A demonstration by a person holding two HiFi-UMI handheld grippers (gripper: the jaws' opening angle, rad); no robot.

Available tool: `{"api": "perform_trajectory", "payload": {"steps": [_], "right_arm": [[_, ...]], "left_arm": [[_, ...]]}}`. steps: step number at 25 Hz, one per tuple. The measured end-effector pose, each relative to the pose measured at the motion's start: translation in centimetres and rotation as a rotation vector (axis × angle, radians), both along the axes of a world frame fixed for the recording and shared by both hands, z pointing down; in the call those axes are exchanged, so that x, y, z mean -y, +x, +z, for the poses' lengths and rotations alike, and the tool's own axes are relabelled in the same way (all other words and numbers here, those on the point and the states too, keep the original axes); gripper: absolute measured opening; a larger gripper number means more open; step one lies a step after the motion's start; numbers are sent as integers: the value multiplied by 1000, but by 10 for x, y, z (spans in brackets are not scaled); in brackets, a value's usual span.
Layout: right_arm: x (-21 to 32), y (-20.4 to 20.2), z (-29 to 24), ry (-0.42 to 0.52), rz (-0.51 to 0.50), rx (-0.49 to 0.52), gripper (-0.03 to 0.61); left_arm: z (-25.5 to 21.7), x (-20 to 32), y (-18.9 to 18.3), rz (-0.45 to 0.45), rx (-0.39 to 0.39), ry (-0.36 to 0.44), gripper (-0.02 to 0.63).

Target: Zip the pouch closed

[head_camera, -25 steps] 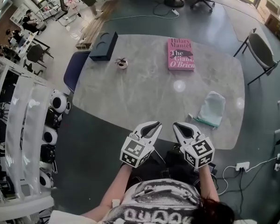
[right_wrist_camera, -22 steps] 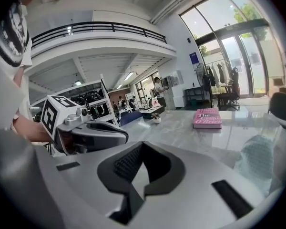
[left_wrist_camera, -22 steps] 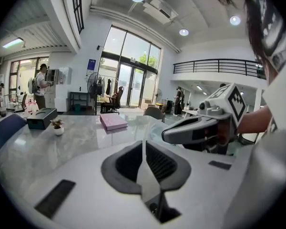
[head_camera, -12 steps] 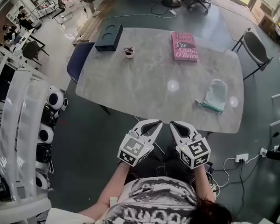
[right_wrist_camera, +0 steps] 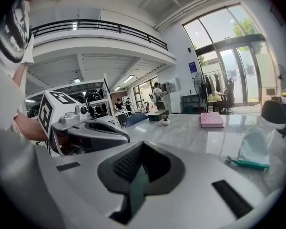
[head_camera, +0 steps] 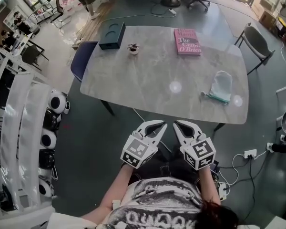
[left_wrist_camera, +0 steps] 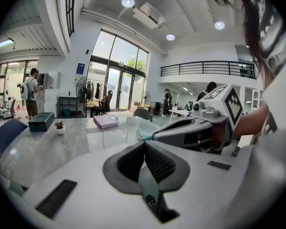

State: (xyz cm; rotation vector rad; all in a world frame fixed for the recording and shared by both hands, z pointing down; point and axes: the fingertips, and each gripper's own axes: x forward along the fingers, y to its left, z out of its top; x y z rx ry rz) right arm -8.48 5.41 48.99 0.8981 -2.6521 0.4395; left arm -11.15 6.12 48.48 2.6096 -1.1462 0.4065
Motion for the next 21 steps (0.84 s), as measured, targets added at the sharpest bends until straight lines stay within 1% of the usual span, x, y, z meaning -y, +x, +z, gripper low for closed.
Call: {"api": "perform_trajectory", "payload": {"steps": [6, 13, 21], "right_arm": [[-8, -2, 0, 11, -10, -7, -2], [-19, -5, 2, 10, -28, -14, -2], [-26, -1, 4, 5, -26, -21, -2]], "left_arm": [[-2, -10, 2, 13, 9, 16, 12], [-2, -18, 2, 12, 2, 17, 12], [0, -25, 8, 30, 13, 16, 12]]}}
